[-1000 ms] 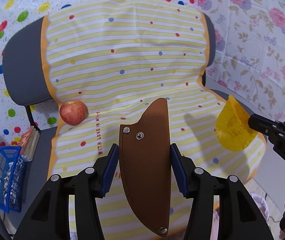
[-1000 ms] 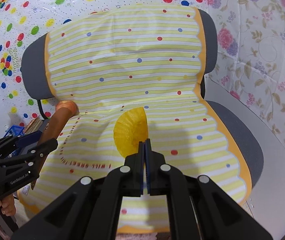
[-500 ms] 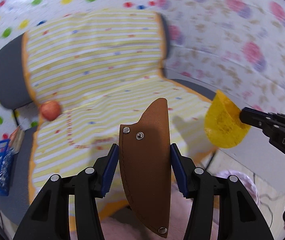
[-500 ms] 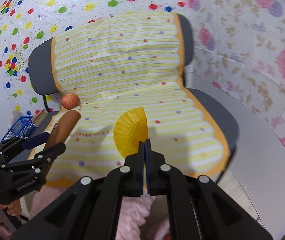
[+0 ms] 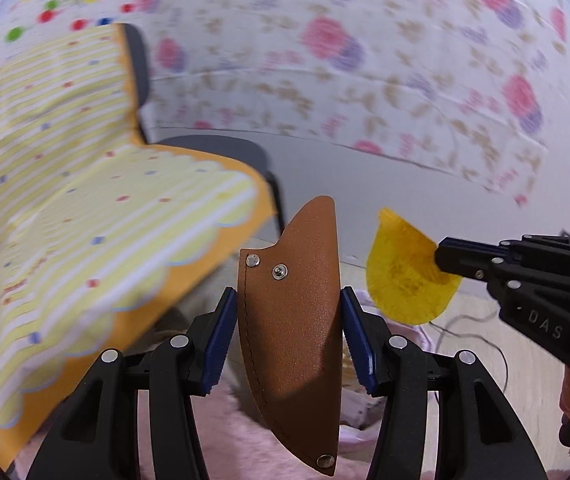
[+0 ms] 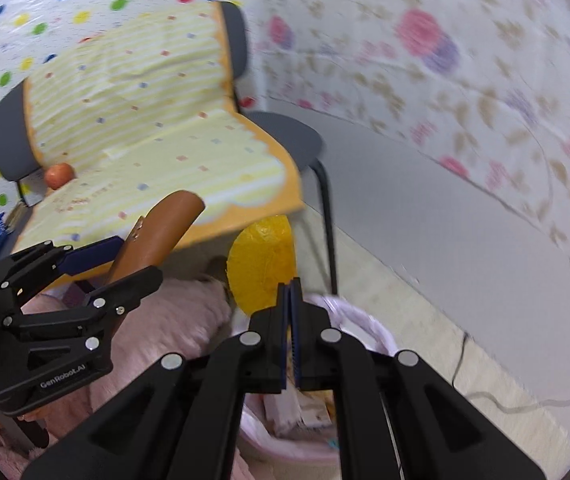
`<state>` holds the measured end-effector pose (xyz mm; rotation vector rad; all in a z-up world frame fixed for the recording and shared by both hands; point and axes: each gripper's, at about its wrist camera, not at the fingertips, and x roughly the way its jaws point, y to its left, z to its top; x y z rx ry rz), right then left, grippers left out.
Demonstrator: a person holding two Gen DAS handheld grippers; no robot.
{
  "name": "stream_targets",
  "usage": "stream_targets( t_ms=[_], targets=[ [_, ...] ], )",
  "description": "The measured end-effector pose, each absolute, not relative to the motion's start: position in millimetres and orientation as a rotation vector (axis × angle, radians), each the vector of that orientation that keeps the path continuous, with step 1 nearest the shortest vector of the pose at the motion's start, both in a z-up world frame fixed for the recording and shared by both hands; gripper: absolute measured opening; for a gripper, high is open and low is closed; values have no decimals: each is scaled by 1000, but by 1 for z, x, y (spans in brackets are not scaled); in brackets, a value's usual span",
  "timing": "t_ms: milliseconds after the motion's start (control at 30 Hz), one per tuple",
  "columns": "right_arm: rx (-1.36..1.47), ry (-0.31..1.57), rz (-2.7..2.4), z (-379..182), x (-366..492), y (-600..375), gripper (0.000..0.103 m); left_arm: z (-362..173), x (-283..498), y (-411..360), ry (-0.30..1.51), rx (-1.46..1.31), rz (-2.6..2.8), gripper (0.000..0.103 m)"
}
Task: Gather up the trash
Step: 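Carry wooden piece and yellow liner over the wastebasket and open both tools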
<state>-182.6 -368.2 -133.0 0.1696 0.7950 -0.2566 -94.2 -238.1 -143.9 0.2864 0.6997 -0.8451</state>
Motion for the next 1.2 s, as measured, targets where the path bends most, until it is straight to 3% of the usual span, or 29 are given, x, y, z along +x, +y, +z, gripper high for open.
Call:
stream_targets(
  t_ms=[600, 667, 700, 767, 933, 1033, 1067, 1200],
  targets=[
    [318, 947, -309, -207, -186, -412, 2, -203, -75, -288, 932, 350, -887, 55],
    [320, 964, -297, -212, -182, -413, 4, -206, -71, -291, 950, 350, -885, 67],
    [322, 971, -298, -214, -181, -414, 6, -206, -70, -291, 949, 348, -881, 70],
    [339, 972, -301, -218, -180, -416, 30, -207, -68, -291, 947, 340, -875, 72],
    [341, 966, -315, -216, -183, -418, 31, -205, -61, -282, 951, 309, -848, 74],
    [326, 968, -326, -210, -186, -418, 32, -198, -62, -271, 937, 301, -804, 82],
    [321, 969, -333, -207, -188, -417, 37, -195, -63, -267, 939, 306, -788, 87],
    [316, 957, -354, -193, -196, -416, 60, -176, -68, -250, 919, 305, -758, 88]
  ],
)
